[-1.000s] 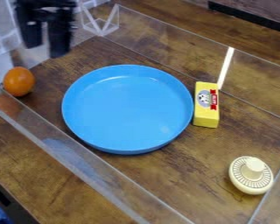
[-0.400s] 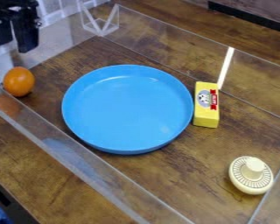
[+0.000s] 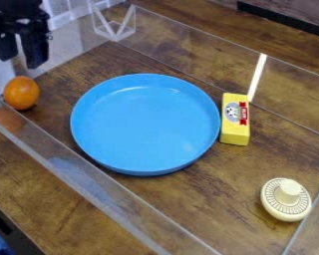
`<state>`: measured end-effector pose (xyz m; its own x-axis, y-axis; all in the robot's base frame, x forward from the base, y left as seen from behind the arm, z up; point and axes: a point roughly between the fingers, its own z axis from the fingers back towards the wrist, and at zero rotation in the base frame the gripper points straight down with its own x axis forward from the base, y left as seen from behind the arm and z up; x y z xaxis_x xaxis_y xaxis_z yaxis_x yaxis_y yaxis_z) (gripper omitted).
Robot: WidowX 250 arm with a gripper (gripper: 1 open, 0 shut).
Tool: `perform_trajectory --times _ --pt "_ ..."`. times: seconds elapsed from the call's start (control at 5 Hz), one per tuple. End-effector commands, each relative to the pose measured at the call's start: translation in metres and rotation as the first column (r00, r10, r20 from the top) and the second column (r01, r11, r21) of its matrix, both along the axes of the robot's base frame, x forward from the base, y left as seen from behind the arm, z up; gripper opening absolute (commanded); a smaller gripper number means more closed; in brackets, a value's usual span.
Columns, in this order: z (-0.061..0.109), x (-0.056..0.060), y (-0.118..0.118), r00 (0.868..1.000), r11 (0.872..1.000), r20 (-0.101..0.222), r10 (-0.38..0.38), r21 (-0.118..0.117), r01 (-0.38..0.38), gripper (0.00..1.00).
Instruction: Put the orange ball in the blue tray
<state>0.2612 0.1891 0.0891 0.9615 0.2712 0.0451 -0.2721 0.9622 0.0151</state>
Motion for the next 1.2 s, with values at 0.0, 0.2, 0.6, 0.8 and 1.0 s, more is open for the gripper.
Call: perform_trajectory --times 0.0,0.2,0.6,0.8,1.0 --pt "0.003 0.003 0.002 0.999 1.000 0.033 0.010 0.030 -0.011 1.00" --pt "-0.004 0.005 -0.001 0.999 0.999 0.031 0.013 0.030 -0.014 1.00" --pt "-0.018 0.008 -0.005 0.999 0.999 0.033 0.020 0.035 -0.021 1.00" --pt "-0.023 0.008 -0.006 0.999 0.999 0.034 0.025 0.036 -0.026 1.00" --pt "-0.029 0.010 -0.006 0.999 0.999 0.032 0.027 0.036 -0.028 1.00"
